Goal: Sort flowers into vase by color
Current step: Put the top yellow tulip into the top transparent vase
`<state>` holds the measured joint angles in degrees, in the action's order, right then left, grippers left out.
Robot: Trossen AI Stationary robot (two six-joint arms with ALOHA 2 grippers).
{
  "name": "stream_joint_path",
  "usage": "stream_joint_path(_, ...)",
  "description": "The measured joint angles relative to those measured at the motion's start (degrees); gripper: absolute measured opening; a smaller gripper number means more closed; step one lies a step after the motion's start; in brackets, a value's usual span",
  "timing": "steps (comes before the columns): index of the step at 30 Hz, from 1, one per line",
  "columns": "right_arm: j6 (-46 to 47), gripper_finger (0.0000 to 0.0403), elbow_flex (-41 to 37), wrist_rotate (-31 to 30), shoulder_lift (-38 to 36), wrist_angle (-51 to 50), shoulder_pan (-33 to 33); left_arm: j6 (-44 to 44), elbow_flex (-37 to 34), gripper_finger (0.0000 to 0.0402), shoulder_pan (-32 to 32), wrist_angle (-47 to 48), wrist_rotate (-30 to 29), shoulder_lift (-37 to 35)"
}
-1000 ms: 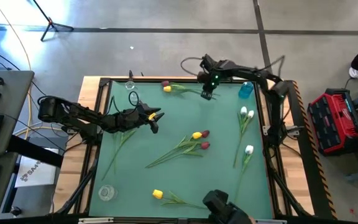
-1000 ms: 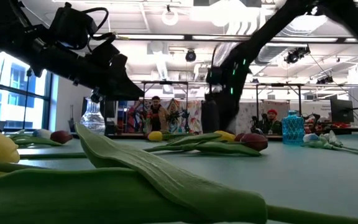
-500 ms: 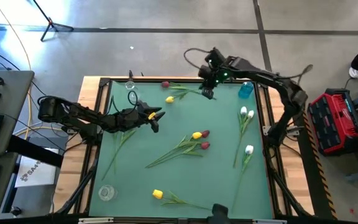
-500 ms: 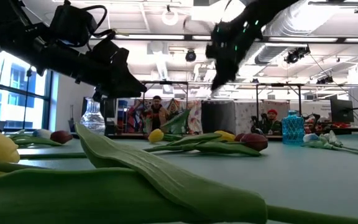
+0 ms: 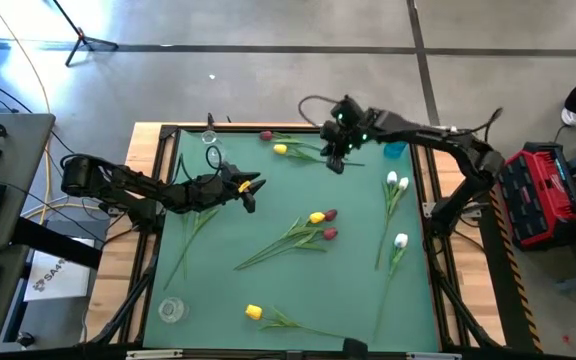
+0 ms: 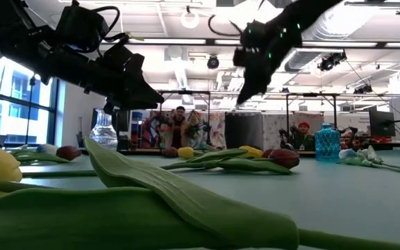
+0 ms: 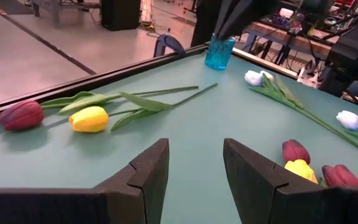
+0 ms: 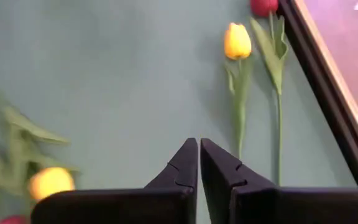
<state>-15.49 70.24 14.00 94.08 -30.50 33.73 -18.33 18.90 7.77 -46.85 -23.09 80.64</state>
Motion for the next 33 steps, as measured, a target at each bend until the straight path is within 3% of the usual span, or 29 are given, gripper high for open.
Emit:
stream_joint_path(5,-2.32,0.0079,-10.13,-10.47,0.11,12.61,-0.4,0.0,0.0,0.0142,0.0,0.02,0.0,0.0)
stream_joint_path(9,-0.88,0.0138,-13.08,-10.72,1.4,14.87,0.73,0.32,0.0,0.0142,0.0,0.04,0.0,0.0)
stream_joint_path(12,0.0,0.0155,-12.75,-10.52,5.12,13.1,1.49,0.48,0.0,0.0142,0.07,0.02,-0.07,0.0)
stream_joint_path(18,-2.58,0.0136,-8.58,-12.58,12.42,9.89,2.57,0.42,0.0,0.0142,0.07,0.06,-0.05,0.0)
stream_joint_path(26,-7.03,0.0109,-2.35,-11.83,16.06,2.3,3.88,-0.02,0.02,0.0142,-0.07,0.28,0.0,0.02)
stream_joint_path(33,-8.02,0.0073,-1.36,-11.37,20.39,-0.01,3.79,0.44,0.02,0.0142,-0.07,0.33,-0.02,0.02)
